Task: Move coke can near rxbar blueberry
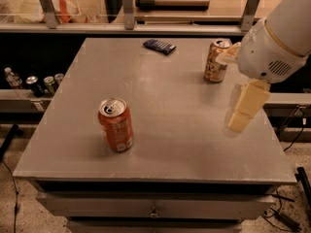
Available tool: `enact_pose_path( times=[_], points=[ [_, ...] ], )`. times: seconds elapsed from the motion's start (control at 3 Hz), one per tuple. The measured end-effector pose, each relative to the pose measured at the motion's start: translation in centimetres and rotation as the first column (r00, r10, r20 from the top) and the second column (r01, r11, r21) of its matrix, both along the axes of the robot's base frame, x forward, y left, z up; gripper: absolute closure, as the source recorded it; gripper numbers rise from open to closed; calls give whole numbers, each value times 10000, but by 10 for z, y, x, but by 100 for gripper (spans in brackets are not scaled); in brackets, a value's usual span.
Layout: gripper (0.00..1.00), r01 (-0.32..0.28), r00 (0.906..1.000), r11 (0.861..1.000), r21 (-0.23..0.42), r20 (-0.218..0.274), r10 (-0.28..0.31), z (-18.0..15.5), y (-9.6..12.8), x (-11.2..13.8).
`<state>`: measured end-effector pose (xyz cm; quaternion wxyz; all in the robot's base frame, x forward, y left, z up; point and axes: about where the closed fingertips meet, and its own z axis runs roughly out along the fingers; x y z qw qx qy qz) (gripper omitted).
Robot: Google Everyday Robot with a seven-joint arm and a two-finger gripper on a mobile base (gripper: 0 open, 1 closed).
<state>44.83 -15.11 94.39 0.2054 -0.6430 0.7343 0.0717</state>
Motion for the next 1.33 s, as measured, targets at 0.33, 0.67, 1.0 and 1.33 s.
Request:
enact_pose_path(
  times=[0.33,0.67,1.0,1.33],
  points=[
    [0,-494,9976,9877,1483,-408,560,-16,29,1],
    [0,-776,9919,9450,3177,-715,1054,-26,59,0],
    [0,-813,9909,9359,3428,-735,1130,-20,66,-3],
    [0,-708,9914,9248,3738,-759,1066,-25,67,-3]
  ],
)
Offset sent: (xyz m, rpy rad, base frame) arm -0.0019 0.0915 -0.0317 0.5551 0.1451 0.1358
